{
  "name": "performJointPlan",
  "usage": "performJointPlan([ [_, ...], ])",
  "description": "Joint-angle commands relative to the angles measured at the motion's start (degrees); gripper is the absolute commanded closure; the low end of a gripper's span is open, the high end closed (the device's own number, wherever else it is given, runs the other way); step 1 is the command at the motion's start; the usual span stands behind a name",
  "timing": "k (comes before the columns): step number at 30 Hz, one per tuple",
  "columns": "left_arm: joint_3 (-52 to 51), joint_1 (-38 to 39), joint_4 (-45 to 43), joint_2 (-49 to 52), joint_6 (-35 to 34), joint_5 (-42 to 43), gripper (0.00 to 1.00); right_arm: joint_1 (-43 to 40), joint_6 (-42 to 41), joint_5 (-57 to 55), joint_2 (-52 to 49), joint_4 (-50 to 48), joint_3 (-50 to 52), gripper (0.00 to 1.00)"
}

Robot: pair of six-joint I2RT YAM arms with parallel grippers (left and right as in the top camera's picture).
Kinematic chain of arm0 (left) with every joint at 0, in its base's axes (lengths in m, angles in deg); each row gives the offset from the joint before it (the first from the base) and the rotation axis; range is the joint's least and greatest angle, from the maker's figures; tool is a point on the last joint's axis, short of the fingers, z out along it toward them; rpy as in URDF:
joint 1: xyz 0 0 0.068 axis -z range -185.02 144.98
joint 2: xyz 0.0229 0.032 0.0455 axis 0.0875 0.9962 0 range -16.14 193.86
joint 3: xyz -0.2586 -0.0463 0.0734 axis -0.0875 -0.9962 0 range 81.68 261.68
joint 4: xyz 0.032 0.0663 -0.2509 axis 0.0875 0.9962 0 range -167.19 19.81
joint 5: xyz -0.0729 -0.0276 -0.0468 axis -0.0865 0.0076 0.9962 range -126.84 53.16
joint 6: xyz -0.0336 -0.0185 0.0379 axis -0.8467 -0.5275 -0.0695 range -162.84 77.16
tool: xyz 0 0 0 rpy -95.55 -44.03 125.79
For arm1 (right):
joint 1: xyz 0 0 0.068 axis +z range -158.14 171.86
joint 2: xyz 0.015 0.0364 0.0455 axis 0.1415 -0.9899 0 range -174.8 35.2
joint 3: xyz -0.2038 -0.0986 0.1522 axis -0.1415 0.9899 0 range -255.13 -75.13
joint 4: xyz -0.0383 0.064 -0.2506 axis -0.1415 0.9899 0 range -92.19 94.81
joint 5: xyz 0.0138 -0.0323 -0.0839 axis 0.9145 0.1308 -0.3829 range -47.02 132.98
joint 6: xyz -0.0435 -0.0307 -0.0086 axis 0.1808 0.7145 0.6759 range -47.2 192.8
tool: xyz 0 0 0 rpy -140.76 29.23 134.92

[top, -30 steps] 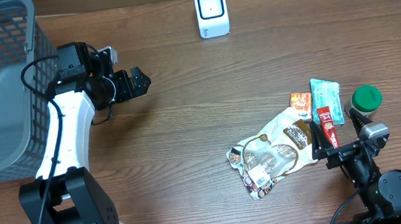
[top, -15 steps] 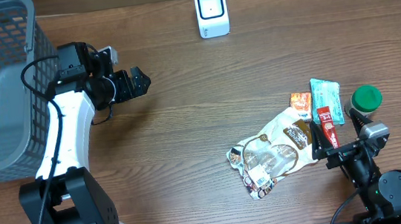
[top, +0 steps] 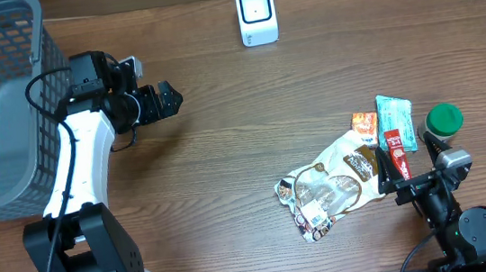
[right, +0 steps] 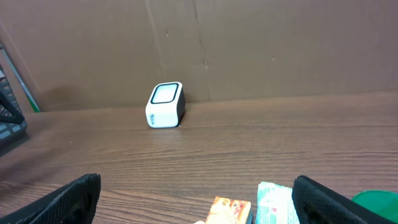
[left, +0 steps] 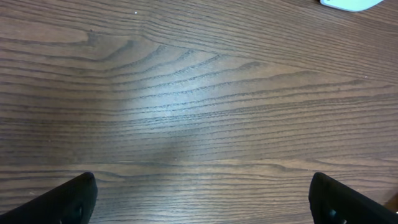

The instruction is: Scan the item barcode

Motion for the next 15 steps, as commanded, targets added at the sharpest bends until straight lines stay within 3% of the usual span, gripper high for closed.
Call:
performJointPlan([
  [1,0.96,0.02,-0.04,0.46,-0.33,-0.2,0.0,-0.2,0.24,-0.31,0.15,-0.24,0.59,0.0],
  [9,0.96,0.11,-0.02,-0.31,-0.35,-0.17,0.0,-0.2,0.24,-0.31,0.15,-0.24,0.59,0.0],
  [15,0.96,0.11,-0.02,-8.85,-0.35,-0.2,0.0,-0.2,0.24,-0.31,0.15,-0.24,0.59,0.0],
])
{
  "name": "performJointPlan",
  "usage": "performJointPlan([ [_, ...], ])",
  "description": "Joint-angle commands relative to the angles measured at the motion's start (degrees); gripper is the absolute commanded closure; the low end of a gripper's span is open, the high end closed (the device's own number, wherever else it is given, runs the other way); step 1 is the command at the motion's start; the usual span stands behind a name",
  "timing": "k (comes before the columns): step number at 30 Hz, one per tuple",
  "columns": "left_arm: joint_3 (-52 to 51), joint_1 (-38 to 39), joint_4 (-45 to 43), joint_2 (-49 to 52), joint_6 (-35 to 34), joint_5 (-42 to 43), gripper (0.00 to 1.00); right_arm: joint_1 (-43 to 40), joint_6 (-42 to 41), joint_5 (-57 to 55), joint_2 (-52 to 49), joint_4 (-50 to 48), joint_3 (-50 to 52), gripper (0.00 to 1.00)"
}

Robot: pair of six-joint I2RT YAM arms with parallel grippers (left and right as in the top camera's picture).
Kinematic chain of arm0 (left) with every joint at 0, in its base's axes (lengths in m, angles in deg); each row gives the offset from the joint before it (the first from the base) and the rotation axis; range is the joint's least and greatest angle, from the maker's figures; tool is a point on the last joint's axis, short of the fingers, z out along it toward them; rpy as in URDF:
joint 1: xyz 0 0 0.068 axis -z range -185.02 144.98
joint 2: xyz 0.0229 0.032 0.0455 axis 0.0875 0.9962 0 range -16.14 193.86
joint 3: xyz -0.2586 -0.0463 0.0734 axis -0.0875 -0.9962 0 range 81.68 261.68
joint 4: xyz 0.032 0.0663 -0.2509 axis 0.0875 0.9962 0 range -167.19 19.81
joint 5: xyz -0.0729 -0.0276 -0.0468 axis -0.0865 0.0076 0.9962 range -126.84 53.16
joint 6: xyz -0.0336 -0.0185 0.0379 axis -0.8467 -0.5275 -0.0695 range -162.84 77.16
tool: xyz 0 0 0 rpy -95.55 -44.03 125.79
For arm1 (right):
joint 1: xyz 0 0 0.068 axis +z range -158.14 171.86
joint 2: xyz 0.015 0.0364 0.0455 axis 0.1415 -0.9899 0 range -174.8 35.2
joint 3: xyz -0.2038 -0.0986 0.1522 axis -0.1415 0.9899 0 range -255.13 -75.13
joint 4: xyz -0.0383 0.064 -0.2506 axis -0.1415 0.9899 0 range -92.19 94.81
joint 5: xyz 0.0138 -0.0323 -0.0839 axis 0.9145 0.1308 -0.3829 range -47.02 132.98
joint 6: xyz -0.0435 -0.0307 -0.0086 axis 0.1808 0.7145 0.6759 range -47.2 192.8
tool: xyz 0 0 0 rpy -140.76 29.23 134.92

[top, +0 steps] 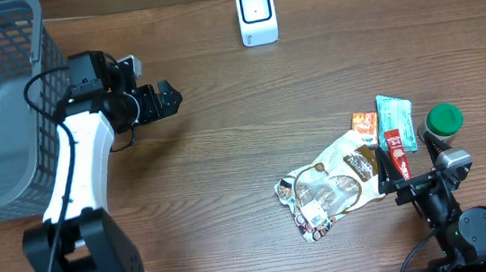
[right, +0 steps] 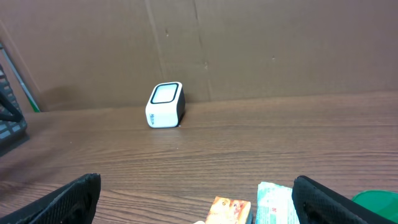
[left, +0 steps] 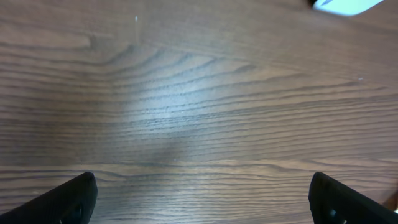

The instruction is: Scan the item barcode

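The white barcode scanner (top: 256, 14) stands at the table's far edge, also visible in the right wrist view (right: 165, 105). The items lie at the right: a clear snack bag (top: 332, 188), a small orange box (top: 364, 126), a teal packet (top: 395, 123), a red stick pack (top: 395, 153) and a green-lidded jar (top: 444, 121). My left gripper (top: 163, 98) hangs open over bare wood beside the basket, holding nothing. My right gripper (top: 406, 182) sits open at the near right, just behind the items, empty. The orange box (right: 231, 210) and teal packet (right: 275, 202) lie between its fingers.
A grey mesh basket fills the far left corner. A brown cardboard wall (right: 249, 43) rises behind the scanner. Bare wooden table (top: 227, 156) stretches between the left gripper and the pile of items.
The left wrist view has shifted slightly, with the scanner's corner a little further out of frame. The left gripper stays open. The right arm and the items have not moved.
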Motion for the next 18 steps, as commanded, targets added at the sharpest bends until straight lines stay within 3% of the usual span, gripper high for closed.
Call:
performJointPlan([
  [1,0.98,0.13,-0.11,-9.66,-0.35,-0.15,0.0,-0.2,0.24,-0.28,0.15,-0.2,0.59,0.0],
  [11,0.98,0.11,-0.09,-31.8,-0.33,-0.15,0.0,-0.2,0.24,-0.28,0.15,-0.2,0.59,0.0],
  [18,0.98,0.11,0.44,-36.15,-0.35,-0.15,0.0,-0.2,0.24,-0.28,0.15,-0.2,0.59,0.0],
])
